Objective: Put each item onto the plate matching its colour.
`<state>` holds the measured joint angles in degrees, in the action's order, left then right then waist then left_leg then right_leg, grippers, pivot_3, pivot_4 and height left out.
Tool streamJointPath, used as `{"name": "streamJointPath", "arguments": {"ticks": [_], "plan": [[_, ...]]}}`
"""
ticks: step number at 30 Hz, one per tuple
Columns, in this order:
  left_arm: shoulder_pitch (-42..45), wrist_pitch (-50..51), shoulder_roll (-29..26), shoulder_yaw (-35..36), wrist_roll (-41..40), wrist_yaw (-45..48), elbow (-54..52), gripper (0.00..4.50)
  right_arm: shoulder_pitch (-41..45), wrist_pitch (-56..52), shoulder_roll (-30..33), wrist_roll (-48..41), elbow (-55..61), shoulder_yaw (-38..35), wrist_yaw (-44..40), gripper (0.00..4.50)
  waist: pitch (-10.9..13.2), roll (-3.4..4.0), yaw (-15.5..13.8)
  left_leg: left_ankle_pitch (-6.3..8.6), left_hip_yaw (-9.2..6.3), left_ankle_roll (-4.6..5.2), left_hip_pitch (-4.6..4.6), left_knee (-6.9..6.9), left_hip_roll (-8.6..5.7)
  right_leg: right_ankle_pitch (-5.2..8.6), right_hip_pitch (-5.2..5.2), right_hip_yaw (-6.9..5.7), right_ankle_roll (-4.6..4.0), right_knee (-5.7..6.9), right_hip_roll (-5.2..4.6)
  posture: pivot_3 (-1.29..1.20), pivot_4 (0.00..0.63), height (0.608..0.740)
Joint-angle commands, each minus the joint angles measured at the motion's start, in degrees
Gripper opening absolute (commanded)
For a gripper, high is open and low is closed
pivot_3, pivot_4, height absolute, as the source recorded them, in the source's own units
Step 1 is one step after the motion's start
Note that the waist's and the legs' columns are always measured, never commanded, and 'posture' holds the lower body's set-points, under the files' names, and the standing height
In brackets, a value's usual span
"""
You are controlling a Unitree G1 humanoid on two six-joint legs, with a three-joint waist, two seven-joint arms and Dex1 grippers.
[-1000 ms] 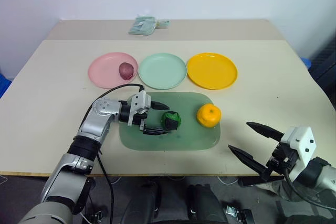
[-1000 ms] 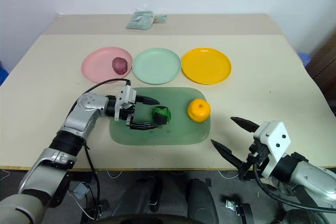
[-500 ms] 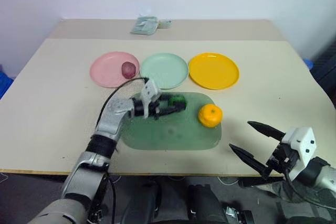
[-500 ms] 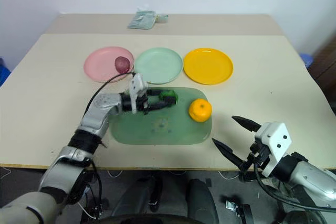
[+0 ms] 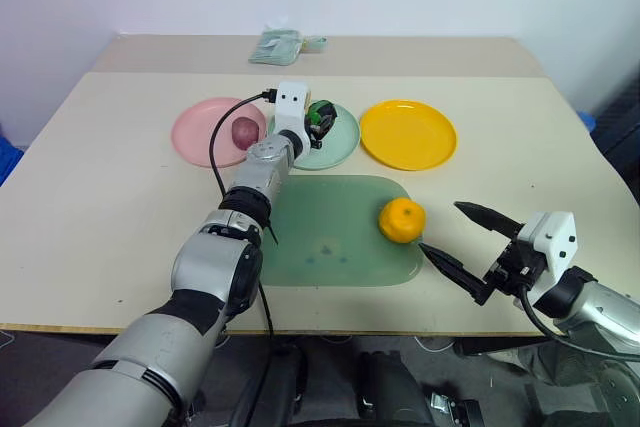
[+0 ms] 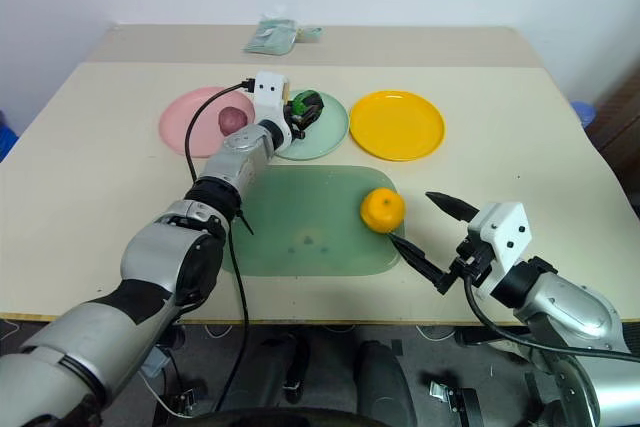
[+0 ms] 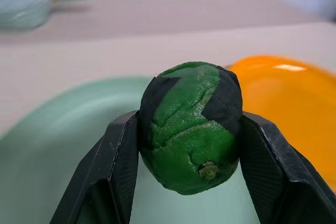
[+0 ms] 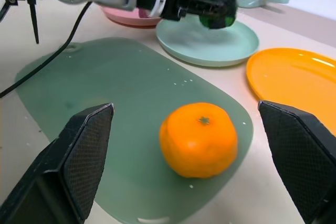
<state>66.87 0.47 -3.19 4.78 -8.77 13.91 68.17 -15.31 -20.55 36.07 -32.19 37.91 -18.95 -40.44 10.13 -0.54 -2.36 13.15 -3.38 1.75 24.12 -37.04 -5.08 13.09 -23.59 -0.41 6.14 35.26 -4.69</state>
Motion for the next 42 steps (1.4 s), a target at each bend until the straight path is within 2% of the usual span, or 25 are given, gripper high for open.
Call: {"name": "streamJointPath", "arguments": {"ticks": [1, 5, 9, 13, 16, 18, 21, 24, 28, 32, 37, 42], "plan": [[2.9, -2.6, 0.0, 1.8, 0.6, -2.3, 1.9, 2.73, 1.2, 0.3, 0.0, -0.1, 0.6, 0.0, 0.8, 4.5, 0.0, 0.0, -0.1, 0.0, 0.0, 0.0, 0.02, -0.02, -0.01, -0.01, 0.0, 0.0, 0.02, 0.0, 0.0, 0.0, 0.15, 0.74], [3.0, -2.7, 0.3, 2.7, 0.5, -1.7, 3.0, 4.46, 2.9, -0.4, 0.0, 0.2, 0.4, 1.1, 1.8, 4.5, 0.0, 0.0, 0.0, 0.01, 0.0, 0.0, 0.02, -0.04, -0.02, -0.02, 0.01, 0.01, 0.02, 0.0, -0.02, 0.0, 0.15, 0.74], [1.9, -4.4, 0.3, 3.0, 0.5, 0.1, 1.4, 4.46, 4.8, -1.1, 0.1, 0.8, 0.4, 2.5, 3.1, 4.5, 0.0, 0.0, 0.0, 0.01, 0.0, 0.0, 0.02, -0.03, -0.02, -0.02, -0.01, 0.01, 0.02, 0.0, -0.02, 0.0, 0.15, 0.74], [-3.1, -7.1, -0.7, 3.0, -0.4, 6.9, -5.4, 4.46, 8.4, -1.6, -0.6, 4.1, -0.4, 5.4, 6.4, 4.5, 0.0, 0.03, 0.2, 0.01, 0.03, -0.01, 0.02, -0.03, -0.01, -0.04, -0.04, 0.05, 0.0, 0.03, -0.02, 0.0, 0.15, 0.74], [-14.5, -8.8, -2.8, 0.4, -1.6, 16.7, -21.7, 4.46, 11.2, -2.6, -1.2, 6.2, -1.6, 8.2, 8.4, 4.5, -0.1, 0.11, 0.4, 0.01, 0.07, -0.02, 0.02, 0.04, 0.0, -0.06, -0.12, 0.11, -0.04, 0.11, -0.04, 0.0, 0.15, 0.74], [-24.4, -1.6, -6.2, -1.1, -6.8, 26.4, -37.6, 4.46, 12.7, -3.5, -1.7, 6.9, -2.5, 9.9, 9.1, 4.5, -0.1, 0.16, 1.2, 0.01, 0.13, -0.04, 0.02, 0.1, 0.02, -0.07, -0.22, 0.21, -0.09, 0.19, -0.04, 0.0, 0.15, 0.74], [-36.4, 5.9, -14.6, -1.8, -14.7, 39.2, -55.8, 4.46, 14.4, -4.4, -2.2, 7.6, -4.5, 12.4, 8.9, 4.5, -0.1, 0.16, 2.0, -0.02, 0.14, -0.09, 0.22, 0.15, 0.03, -0.09, -0.5, 0.28, -0.16, 0.29, -0.06, 0.0, 0.15, 0.74], [-44.1, 12.0, -21.8, -0.8, -21.6, 47.8, -66.2, 4.46, 15.7, -4.1, -2.8, 7.9, -6.8, 13.8, 8.3, 4.5, -0.1, 0.19, 1.5, -0.05, 0.13, -0.14, 0.31, 0.04, 0.03, -0.08, -0.64, 0.29, -0.25, 0.46, -0.07, 0.0, 0.15, 0.74], [-48.6, 16.0, -31.2, 3.0, -28.3, 57.7, -71.0, 4.46, 17.7, -1.9, -3.3, 9.8, -11.7, 15.9, 6.6, 4.5, -0.1, 0.27, 1.5, 0.03, 0.1, -0.26, 0.18, -0.01, 0.03, 0.03, -0.58, 0.25, -0.51, 0.24, -0.1, 0.0, 0.15, 0.74], [-51.3, 18.8, -38.0, 5.4, -32.7, 65.0, -74.3, 4.46, 19.4, 0.7, -4.0, 11.4, -17.1, 17.5, 4.7, 4.5, -0.1, 0.3, 1.7, -0.02, 0.13, -0.15, 0.19, 0.05, 0.03, 0.03, -0.66, 0.25, -0.51, 0.22, -0.08, 0.0, 0.15, 0.74], [-53.4, 18.0, -41.0, 5.8, -32.8, 68.7, -76.5, 4.46, 20.9, 3.4, -4.5, 13.0, -22.1, 18.4, 3.1, 4.5, -0.1, 0.33, 1.6, -0.03, 0.13, -0.11, 0.19, 0.08, 0.03, 0.03, -0.69, 0.25, -0.5, 0.24, -0.08, 0.0, 0.15, 0.74], [-55.7, 17.9, -40.3, 5.1, -32.3, 67.7, -79.7, 4.46, 22.0, 5.1, -5.1, 13.7, -25.7, 19.1, 1.3, 4.5, -0.1, 0.33, 1.7, -0.02, 0.13, -0.13, 0.19, 0.08, 0.03, 0.03, -0.7, 0.25, -0.5, 0.24, -0.08, 0.0, 0.15, 0.74]]}}
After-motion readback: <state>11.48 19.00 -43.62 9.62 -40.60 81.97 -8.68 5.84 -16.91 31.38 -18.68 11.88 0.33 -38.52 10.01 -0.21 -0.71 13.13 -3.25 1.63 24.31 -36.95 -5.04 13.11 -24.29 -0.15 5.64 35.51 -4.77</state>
